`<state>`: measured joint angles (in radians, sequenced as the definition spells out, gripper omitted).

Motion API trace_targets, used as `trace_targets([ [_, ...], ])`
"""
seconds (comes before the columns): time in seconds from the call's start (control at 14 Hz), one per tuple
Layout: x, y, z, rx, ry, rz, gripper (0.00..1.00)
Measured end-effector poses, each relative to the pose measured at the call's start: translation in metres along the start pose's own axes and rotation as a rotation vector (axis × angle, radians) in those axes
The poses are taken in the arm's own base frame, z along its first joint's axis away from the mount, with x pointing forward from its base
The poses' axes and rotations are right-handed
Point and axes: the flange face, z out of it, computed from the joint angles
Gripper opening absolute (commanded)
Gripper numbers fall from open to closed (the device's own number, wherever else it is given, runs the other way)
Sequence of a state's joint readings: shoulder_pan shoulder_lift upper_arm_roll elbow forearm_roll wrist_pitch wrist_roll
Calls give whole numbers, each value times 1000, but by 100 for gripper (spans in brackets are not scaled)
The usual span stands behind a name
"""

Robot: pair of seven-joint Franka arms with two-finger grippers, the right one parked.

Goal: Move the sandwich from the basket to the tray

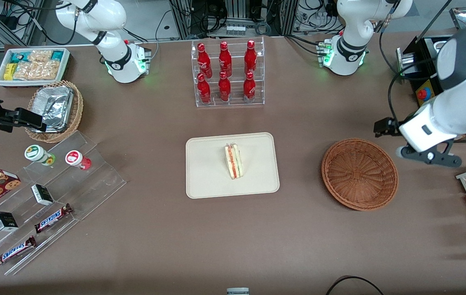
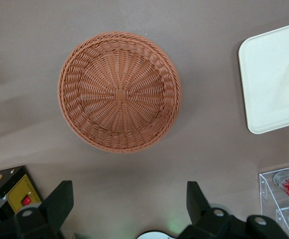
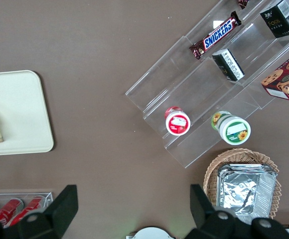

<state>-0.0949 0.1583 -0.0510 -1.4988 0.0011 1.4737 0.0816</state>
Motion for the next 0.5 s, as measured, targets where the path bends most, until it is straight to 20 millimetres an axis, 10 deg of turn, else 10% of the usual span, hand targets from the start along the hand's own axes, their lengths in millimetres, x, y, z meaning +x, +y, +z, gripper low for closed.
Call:
trace_targets([
  [0.5,-56,7,-43,11,23,-44,100],
])
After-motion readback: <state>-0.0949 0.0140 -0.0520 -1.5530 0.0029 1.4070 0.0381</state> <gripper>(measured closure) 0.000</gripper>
